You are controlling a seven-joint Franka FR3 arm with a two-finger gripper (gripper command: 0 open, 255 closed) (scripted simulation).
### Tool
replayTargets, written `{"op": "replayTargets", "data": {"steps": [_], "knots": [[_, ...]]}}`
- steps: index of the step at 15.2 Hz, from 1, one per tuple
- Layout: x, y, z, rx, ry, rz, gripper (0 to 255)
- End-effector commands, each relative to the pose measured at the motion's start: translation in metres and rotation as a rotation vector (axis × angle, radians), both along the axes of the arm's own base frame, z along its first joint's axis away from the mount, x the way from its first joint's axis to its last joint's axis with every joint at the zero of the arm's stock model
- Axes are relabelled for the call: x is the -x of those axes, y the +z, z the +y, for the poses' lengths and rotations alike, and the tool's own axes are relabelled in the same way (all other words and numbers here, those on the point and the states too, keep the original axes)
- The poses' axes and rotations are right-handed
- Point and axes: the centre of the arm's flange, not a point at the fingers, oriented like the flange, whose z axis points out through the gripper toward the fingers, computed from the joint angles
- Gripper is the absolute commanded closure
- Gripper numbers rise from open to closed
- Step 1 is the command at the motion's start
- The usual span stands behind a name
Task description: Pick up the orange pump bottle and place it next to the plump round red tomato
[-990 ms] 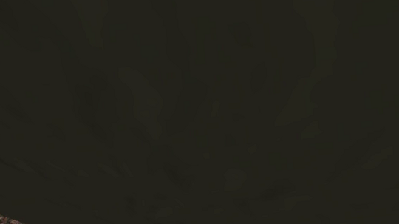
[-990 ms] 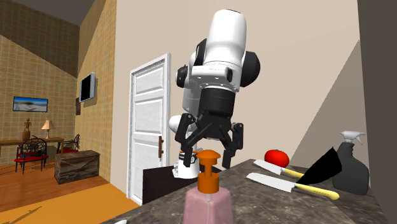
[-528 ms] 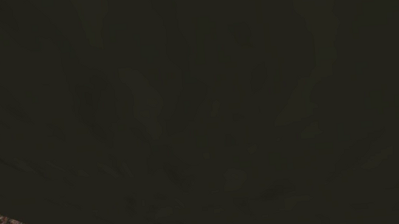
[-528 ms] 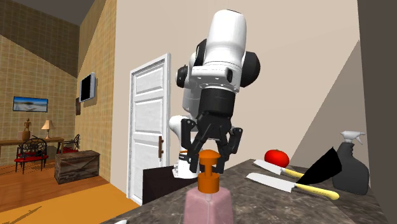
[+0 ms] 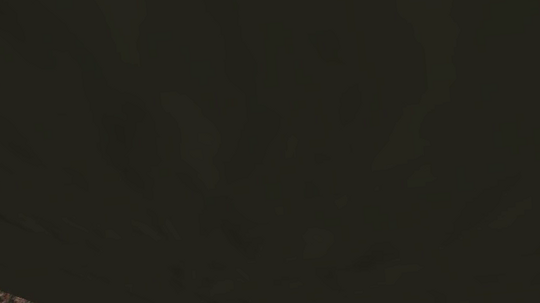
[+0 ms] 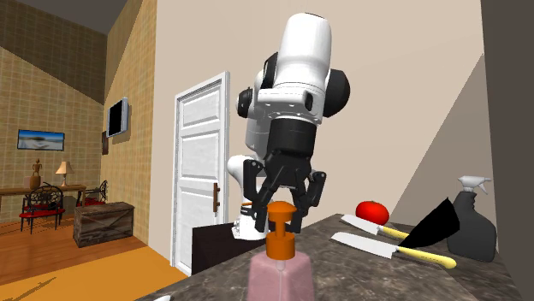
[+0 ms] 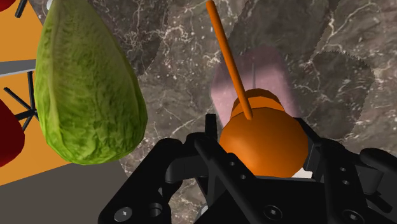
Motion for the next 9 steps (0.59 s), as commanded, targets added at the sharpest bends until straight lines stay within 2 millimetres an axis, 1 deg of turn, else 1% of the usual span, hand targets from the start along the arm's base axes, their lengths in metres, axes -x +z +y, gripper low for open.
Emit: {"op": "replayTargets", "data": {"steps": [1,9], "knots": [[0.0,0.005,0.0,0.0,0.0,0.0,255],[0.0,0.047,0.0,0.0,0.0,0.0,255]]}}
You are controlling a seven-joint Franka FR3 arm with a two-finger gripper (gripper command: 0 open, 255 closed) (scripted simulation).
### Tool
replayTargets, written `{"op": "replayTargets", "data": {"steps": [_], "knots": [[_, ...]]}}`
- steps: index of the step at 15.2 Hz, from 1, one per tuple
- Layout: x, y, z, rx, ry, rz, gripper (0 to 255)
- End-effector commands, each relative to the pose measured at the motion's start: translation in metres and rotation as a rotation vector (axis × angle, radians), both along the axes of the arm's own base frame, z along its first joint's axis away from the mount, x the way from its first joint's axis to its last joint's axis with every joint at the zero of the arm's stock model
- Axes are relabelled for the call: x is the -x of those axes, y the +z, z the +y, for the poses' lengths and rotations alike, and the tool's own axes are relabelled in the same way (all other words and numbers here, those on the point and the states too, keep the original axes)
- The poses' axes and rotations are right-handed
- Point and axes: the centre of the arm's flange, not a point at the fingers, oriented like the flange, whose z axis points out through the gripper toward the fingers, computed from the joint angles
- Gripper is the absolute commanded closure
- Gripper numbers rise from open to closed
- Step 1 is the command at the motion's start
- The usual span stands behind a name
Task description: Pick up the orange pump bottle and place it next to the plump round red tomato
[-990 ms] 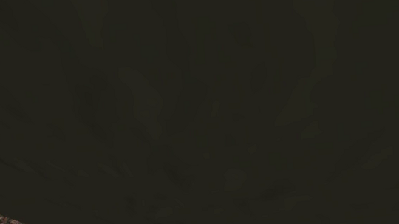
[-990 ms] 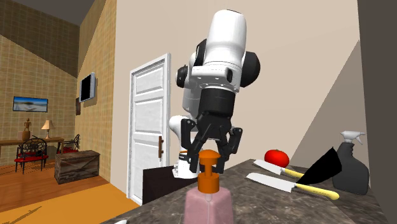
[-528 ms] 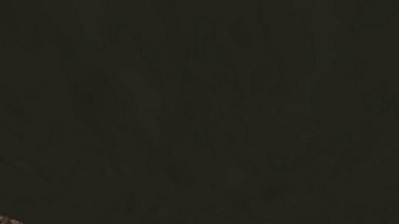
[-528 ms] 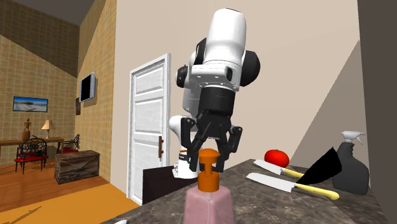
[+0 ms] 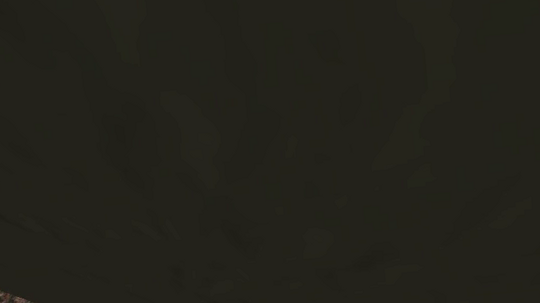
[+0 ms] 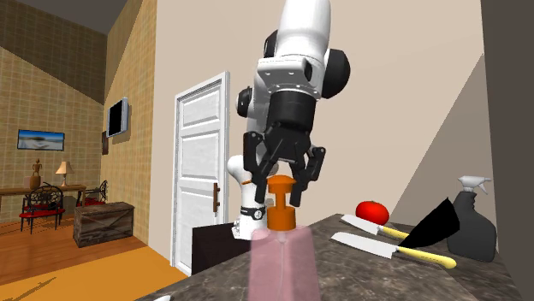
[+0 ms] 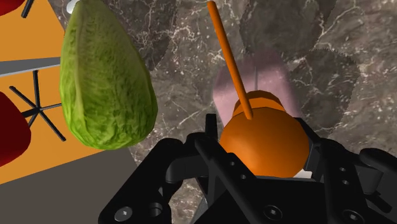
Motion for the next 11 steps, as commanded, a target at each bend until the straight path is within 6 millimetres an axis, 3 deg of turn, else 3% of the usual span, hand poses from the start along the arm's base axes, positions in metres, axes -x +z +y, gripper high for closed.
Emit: {"op": "replayTargets", "data": {"steps": [1,11], "knots": [[0.0,0.011,0.001,0.0,0.0,0.0,255],[0.0,0.064,0.001,0.0,0.0,0.0,255]]}}
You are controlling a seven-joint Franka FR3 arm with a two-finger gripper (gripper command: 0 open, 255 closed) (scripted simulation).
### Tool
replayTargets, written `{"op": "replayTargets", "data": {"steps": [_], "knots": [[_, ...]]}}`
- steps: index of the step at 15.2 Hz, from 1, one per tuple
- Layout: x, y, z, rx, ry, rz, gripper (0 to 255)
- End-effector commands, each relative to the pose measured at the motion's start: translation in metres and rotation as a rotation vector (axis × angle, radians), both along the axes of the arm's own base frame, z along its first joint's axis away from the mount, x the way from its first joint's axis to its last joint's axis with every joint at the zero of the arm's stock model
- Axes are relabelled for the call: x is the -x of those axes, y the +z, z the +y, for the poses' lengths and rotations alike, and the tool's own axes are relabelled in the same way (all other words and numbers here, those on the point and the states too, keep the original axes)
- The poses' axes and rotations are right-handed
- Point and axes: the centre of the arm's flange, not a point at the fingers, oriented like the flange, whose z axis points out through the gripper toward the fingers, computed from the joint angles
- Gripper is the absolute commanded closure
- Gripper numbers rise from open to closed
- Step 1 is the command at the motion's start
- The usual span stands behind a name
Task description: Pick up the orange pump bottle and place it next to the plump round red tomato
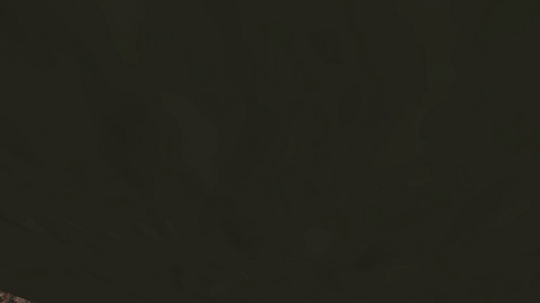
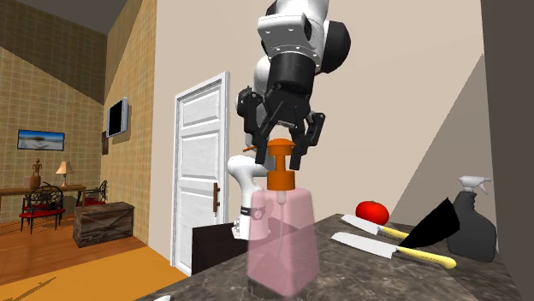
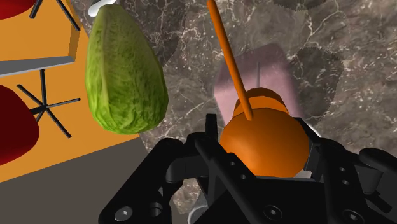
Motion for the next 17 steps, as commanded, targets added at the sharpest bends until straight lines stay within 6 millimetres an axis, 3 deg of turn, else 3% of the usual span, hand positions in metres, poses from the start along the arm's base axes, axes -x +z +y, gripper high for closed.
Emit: {"op": "replayTargets", "data": {"steps": [1,16,17], "knots": [[0.0,0.01,0.001,0.0,0.0,0.001,255],[0.0,0.085,0.001,0.0,0.0,0.001,255],[0.008,0.087,0.011,0.0,0.0,0.001,255]]}}
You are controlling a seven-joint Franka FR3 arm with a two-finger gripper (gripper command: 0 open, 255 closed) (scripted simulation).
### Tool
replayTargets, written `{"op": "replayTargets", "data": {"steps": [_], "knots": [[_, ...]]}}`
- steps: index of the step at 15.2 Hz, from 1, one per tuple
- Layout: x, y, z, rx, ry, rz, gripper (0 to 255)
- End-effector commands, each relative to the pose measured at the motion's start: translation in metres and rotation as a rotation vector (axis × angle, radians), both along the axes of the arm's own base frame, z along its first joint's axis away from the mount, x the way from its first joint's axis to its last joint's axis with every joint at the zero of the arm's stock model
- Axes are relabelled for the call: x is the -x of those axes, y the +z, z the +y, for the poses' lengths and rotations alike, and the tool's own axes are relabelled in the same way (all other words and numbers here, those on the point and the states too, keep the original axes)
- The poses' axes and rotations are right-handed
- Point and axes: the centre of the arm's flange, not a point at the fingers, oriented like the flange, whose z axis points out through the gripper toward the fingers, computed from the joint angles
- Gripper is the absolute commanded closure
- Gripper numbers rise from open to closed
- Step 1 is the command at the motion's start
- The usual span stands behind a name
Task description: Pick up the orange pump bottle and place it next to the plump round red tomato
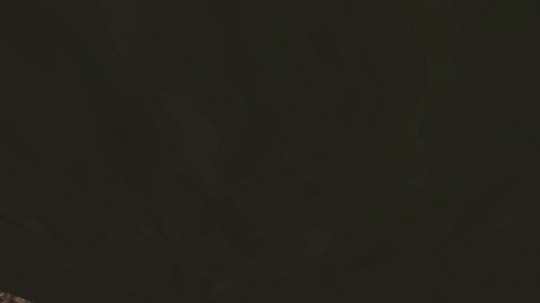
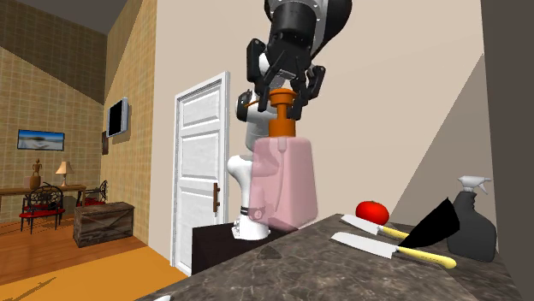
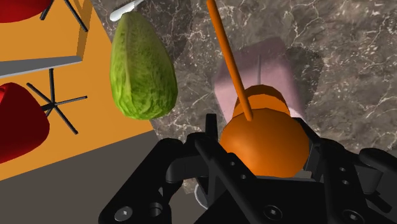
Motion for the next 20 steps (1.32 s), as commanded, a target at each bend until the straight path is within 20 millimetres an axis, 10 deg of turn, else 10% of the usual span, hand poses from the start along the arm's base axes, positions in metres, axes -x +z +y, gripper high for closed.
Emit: {"op": "replayTargets", "data": {"steps": [1,20], "knots": [[0.013,0.005,0.015,0.0,0.0,-0.001,255],[0.164,0.053,0.21,0.0,0.0,-0.001,255]]}}
